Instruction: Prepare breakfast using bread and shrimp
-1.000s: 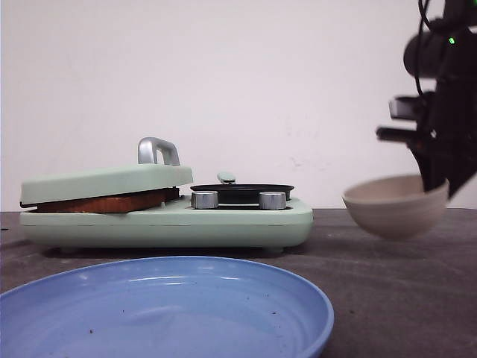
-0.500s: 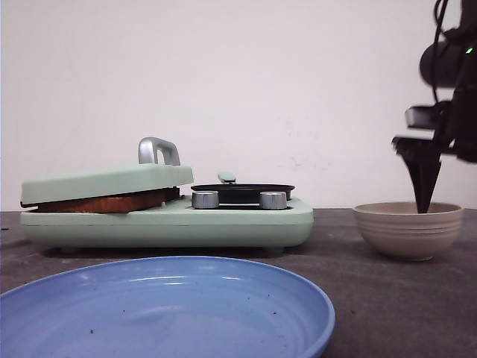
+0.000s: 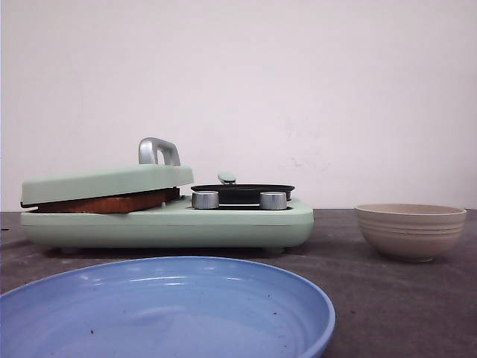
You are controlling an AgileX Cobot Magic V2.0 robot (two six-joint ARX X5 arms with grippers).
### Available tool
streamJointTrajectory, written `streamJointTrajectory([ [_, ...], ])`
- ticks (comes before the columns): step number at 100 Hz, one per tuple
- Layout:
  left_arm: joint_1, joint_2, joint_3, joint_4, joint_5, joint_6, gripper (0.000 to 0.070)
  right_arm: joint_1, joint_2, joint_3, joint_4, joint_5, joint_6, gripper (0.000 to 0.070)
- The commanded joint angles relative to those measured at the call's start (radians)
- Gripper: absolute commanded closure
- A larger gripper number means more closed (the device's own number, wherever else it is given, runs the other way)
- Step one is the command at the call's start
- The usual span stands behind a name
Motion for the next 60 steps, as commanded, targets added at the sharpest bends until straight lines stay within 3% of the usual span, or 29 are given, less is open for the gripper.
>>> streamJointTrajectory([
  [1,-0.004,-0.001,-0.044,0.061,0.016,-0.013,0.0696,0.002,-0.074,-0.047,0.007,0.039,-0.062,0.07],
  [22,-0.004,-0.023,-0.256,0.283,0.122,-0.083,0.0696,-0.007,-0.312,-0.278,-0.055,0.071,-0.051,0.07],
  [36,-0.004,-0.042,-0.38,0.442,0.178,-0.118,0.0696,-0.007,-0.443,-0.421,-0.053,0.08,0.031,0.07],
  [60,-0.004,-0.047,-0.418,0.43,0.179,-0.165,0.0696,-0.007,-0.515,-0.471,-0.069,0.164,0.075,0.07],
])
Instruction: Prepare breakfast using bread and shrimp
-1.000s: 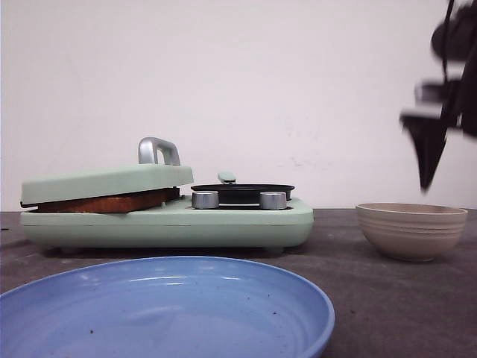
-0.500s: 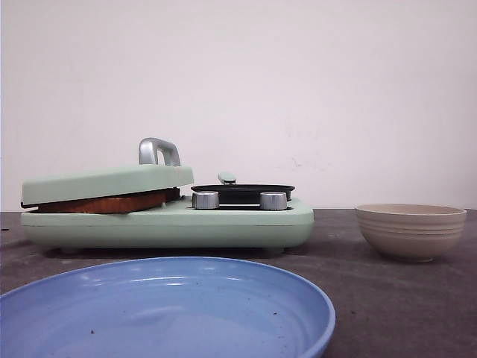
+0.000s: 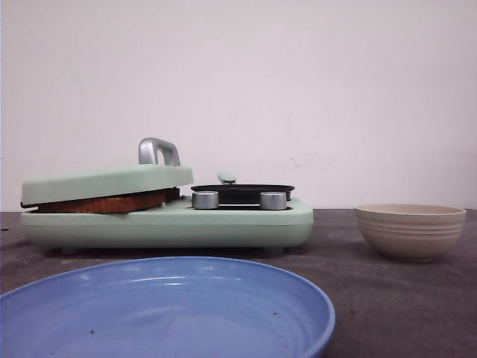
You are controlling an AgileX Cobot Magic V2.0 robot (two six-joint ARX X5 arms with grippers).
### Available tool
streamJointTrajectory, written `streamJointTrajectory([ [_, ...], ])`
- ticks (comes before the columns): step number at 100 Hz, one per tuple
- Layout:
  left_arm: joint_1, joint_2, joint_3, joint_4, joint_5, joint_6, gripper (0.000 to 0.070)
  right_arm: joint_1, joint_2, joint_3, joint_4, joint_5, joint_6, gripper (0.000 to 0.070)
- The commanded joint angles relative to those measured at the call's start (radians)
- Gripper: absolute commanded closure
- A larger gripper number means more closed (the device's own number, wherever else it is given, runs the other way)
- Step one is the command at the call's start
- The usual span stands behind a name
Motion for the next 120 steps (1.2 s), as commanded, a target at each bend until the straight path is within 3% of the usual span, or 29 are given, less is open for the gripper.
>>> streamJointTrajectory([
  [1,-0.004,-0.003,0.013,-0.01,0.005,-0.033,0.0696,0.002,0.0,0.006,0.002,0.002,0.028,0.07],
  [82,0.006,-0.075,0.013,-0.022,0.001,-0.038,0.0696,0.003,0.0,0.006,0.036,-0.004,0.027,0.07],
  [91,0.027,-0.125,0.01,0.003,-0.002,0.039,0.0696,0.003,0.0,0.006,0.037,-0.004,0.028,0.07],
  [109,0.104,-0.241,-0.159,0.167,-0.055,0.385,0.0696,0.003,0.0,0.006,0.037,-0.004,0.027,0.07],
  [115,0.127,-0.289,-0.261,0.255,-0.056,0.436,0.0696,0.003,0.0,0.006,0.037,-0.004,0.027,0.07],
  [120,0.143,-0.332,-0.346,0.327,-0.064,0.417,0.0696,0.003,0.0,0.006,0.037,-0.004,0.028,0.07],
])
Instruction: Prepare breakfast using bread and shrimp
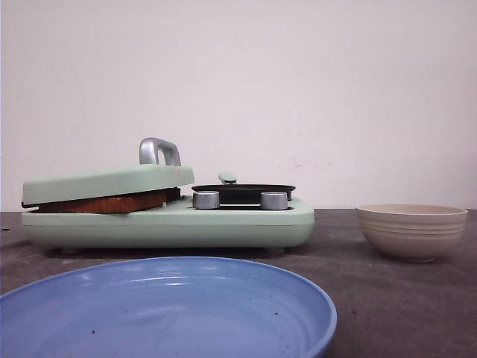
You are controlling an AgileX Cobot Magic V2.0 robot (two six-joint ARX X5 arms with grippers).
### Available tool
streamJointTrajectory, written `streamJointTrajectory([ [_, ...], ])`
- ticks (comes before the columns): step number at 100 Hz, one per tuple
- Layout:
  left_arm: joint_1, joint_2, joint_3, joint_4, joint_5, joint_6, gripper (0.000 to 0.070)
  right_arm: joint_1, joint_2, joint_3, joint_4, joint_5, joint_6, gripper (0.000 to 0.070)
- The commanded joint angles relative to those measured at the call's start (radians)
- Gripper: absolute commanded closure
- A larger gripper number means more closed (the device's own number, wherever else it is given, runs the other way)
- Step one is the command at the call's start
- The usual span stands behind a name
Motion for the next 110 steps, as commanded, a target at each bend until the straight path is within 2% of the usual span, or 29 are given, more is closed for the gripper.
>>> streamJointTrajectory([
  [1,0.015,-0.048,-0.111,0.1,-0.012,0.087,0.0696,0.003,0.001,0.006,0.013,0.0,0.01,0.07],
  [10,0.042,-0.117,-0.248,0.188,-0.043,-0.006,0.0696,0.003,0.001,0.006,0.013,0.0,0.011,0.07],
  [25,0.081,-0.217,-0.42,0.274,-0.157,-0.122,0.0696,0.003,0.001,0.006,0.013,0.0,0.011,0.07],
  [36,0.095,-0.285,-0.497,0.276,-0.168,-0.171,0.0696,0.003,0.001,0.006,0.013,0.0,0.011,0.07],
  [66,0.145,-0.344,-0.605,0.253,-0.196,-0.182,0.0696,0.003,0.001,0.006,0.013,0.0,0.011,0.07],
  [71,0.149,-0.344,-0.612,0.229,-0.226,-0.183,0.0696,0.003,0.001,0.006,0.013,0.0,0.011,0.07],
  [83,0.151,-0.344,-0.612,0.177,-0.374,-0.182,0.0696,0.003,0.001,0.006,0.013,0.0,0.01,0.07],
  [89,0.156,-0.344,-0.612,0.18,-0.41,-0.169,0.0696,0.003,0.001,0.006,0.014,0.0,0.01,0.07],
  [101,0.172,-0.344,-0.612,0.181,-0.381,-0.15,0.0696,0.003,0.001,0.006,0.013,0.0,0.01,0.07],
  [110,0.174,-0.344,-0.612,0.18,-0.322,-0.216,0.0696,0.003,0.001,0.006,0.013,0.0,0.01,0.07],
])
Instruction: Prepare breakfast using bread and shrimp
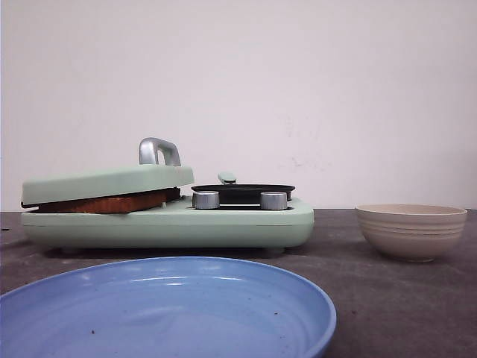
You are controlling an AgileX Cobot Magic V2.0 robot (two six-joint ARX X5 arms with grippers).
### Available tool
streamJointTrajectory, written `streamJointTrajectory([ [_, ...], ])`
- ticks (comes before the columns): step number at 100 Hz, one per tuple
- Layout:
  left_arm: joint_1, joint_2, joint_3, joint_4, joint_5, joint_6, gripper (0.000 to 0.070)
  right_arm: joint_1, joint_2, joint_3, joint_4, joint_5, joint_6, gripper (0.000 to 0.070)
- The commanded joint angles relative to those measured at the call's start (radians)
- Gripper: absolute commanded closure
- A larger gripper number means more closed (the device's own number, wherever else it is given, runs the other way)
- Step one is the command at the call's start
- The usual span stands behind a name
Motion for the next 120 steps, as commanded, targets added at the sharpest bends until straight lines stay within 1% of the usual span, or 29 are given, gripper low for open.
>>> streamJointTrajectory([
  [1,0.002,-0.002,-0.019,-0.006,0.042,-0.053,0.0695,0.003,0.001,0.006,0.013,0.0,0.01,0.07],
  [5,0.003,-0.002,-0.019,-0.007,0.062,-0.075,0.0696,0.003,0.001,0.006,0.014,0.0,0.01,0.07],
  [8,0.003,-0.002,-0.019,-0.007,0.062,-0.081,0.0696,0.003,0.001,0.006,0.013,0.0,0.01,0.07],
  [100,0.003,-0.001,-0.018,-0.007,0.061,-0.08,0.0696,0.003,0.001,0.005,0.014,0.0,0.01,0.07],
  [108,0.003,-0.001,-0.018,-0.007,0.061,-0.08,0.0696,0.004,-0.032,0.003,-0.016,0.002,0.011,0.07],
  [113,0.003,-0.001,-0.018,-0.007,0.061,-0.08,0.0696,-0.008,-0.049,-0.003,-0.035,0.032,0.011,0.07],
  [118,0.003,-0.001,-0.018,-0.007,0.061,-0.08,0.0696,-0.039,-0.071,-0.024,-0.055,0.106,-0.005,0.07],
  [120,0.003,-0.001,-0.018,-0.007,0.06,-0.08,0.0696,-0.05,-0.076,-0.032,-0.056,0.123,-0.009,0.07],
])
